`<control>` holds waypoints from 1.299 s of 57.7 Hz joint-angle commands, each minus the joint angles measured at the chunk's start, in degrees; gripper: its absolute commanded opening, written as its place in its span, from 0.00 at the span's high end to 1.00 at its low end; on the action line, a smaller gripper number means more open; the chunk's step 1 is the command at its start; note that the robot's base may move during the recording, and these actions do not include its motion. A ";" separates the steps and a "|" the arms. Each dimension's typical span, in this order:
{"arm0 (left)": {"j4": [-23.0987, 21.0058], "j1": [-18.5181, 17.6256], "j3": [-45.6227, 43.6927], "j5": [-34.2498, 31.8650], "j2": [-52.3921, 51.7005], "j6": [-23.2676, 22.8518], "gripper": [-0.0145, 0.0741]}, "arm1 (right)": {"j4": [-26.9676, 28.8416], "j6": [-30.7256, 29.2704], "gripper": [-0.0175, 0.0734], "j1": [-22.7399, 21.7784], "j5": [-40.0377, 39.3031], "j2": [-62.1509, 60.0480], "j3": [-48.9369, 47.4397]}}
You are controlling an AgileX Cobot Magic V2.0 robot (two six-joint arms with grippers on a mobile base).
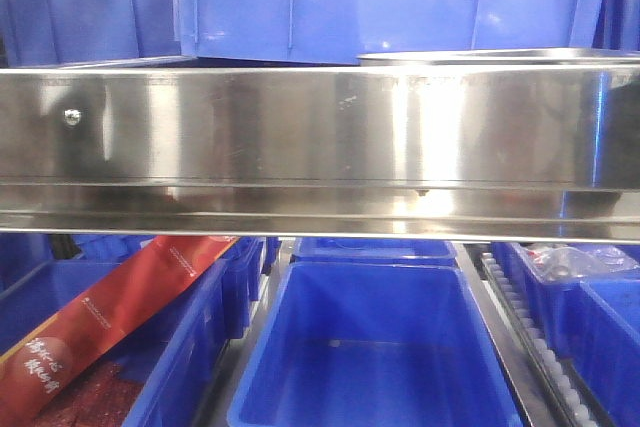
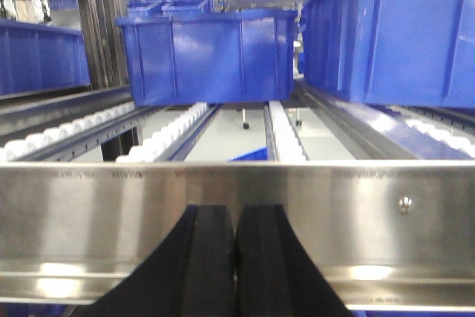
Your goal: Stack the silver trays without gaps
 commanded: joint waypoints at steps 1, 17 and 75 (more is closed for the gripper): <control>-0.41 0.09 -0.09 -1.66 -0.19 0.02 0.84 | 0.01 -0.01 0.90 0.02 -1.61 -0.23 -0.02; -0.41 0.09 -0.09 -17.34 -0.19 0.02 0.84 | 4.91 0.10 0.90 0.02 -10.82 -0.23 -0.02; -1.38 0.09 -33.43 12.24 20.51 -1.89 0.84 | 7.07 5.78 0.90 0.02 45.62 7.32 -41.59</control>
